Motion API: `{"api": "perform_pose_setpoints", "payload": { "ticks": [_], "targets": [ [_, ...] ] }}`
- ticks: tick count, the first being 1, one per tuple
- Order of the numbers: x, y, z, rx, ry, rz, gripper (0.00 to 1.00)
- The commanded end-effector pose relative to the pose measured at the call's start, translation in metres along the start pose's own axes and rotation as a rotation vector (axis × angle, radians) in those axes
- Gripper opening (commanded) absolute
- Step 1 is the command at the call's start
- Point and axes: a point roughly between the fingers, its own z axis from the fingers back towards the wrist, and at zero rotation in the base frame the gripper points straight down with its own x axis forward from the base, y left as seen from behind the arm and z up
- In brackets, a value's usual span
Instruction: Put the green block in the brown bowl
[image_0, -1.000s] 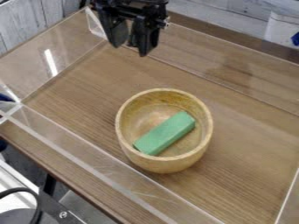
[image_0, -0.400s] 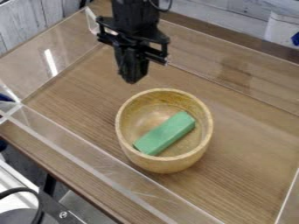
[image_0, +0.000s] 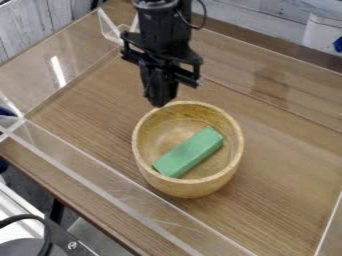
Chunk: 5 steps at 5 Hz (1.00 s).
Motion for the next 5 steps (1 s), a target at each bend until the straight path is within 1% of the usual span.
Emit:
{"api": "perform_pose_setpoints", "payload": {
  "ticks": [1, 3, 4, 5],
  "targets": [
    [0.006, -0.001, 0.001, 0.005, -0.026, -0.010, 0.00],
    [0.007, 0.001, -0.017, 0.003, 0.001, -0.012, 0.00],
    [0.007, 0.003, -0.021, 0.002, 0.007, -0.007, 0.00],
    [0.006, 0.003, -0.018, 0.004, 0.008, -0.002, 1.00]
  ]
}}
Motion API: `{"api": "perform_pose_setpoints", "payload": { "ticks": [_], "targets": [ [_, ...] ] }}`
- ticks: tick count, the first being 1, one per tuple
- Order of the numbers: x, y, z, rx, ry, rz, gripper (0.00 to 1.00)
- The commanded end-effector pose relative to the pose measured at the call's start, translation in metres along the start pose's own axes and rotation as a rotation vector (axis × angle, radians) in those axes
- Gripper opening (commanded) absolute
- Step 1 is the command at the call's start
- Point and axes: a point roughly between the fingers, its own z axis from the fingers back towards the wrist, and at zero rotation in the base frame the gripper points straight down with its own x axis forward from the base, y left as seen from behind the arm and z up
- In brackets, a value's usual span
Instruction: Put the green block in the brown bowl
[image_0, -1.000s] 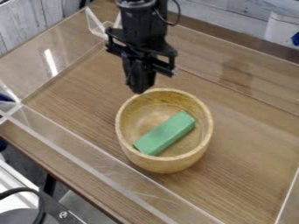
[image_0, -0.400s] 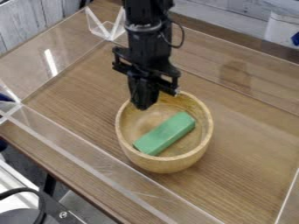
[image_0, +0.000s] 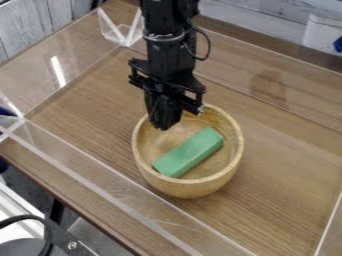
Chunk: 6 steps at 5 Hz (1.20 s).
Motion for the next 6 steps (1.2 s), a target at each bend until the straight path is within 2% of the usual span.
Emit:
{"api": "perform_pose_setpoints", "payload": {
  "ticks": [1, 2, 3, 4, 5, 6],
  "targets": [
    [0.006, 0.001, 0.016, 0.014, -0.048, 0.000, 1.00],
    [0.005, 0.000, 0.028, 0.012, -0.067, 0.001, 1.00],
    [0.006, -0.001, 0.062, 0.015, -0.136, 0.000, 1.00],
    [0.008, 0.001, 0.095, 0.024, -0.180, 0.000, 1.00],
    [0.009, 0.008, 0.106, 0.033, -0.192, -0.003, 1.00],
    [0.000, 0.011, 0.097, 0.032, -0.169, -0.003, 1.00]
  ]
}}
